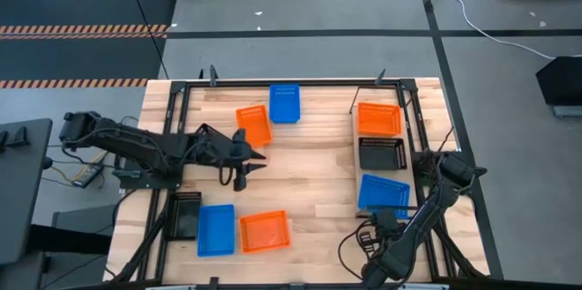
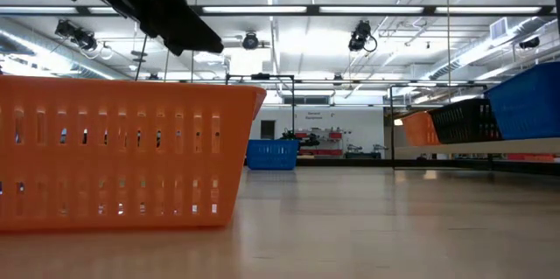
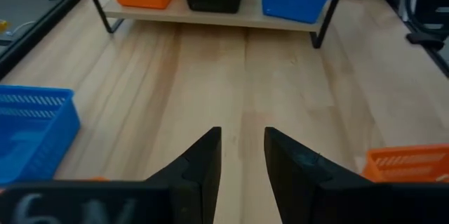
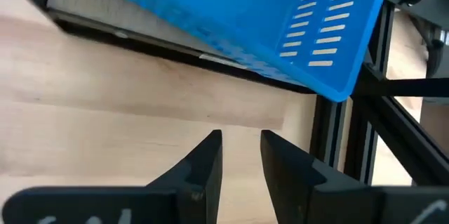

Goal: Stack baskets on shelf by color
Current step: Stack the top orange bin on top of the orange bin on the shelf

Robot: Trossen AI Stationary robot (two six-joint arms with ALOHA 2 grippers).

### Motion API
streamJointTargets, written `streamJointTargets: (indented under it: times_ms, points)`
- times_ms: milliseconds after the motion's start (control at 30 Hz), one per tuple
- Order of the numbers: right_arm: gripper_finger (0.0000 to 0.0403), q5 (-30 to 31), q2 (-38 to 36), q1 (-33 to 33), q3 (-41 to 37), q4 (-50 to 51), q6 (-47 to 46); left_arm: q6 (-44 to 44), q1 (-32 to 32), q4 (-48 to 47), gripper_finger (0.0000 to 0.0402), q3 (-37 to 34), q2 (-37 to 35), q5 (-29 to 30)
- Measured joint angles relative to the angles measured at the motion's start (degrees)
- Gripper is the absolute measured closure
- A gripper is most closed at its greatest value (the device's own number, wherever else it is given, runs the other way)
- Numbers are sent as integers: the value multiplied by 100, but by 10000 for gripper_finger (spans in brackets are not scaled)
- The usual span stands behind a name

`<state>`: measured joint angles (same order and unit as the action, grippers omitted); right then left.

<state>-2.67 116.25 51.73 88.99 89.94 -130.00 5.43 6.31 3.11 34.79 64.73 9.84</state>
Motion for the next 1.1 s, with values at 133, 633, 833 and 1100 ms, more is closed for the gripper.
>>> streamJointTargets:
  times_ms: [133, 633, 833, 1100]
  points:
    - [298, -223, -2, 11, 232, -403, 1147, 141, 183, -20, 285, 0, 0, 1]
    - [298, 1084, -11, 30, 2601, -412, 3107, -2332, 1215, 1982, 285, -3, 1037, -37]
    - [298, 2484, -11, -47, 3144, 27, 3672, -2826, 1184, 2342, 285, 758, 1793, 196]
    - [298, 2731, -107, -444, 3167, 7, 4681, -4084, 1195, 822, 285, 2540, 3226, -229]
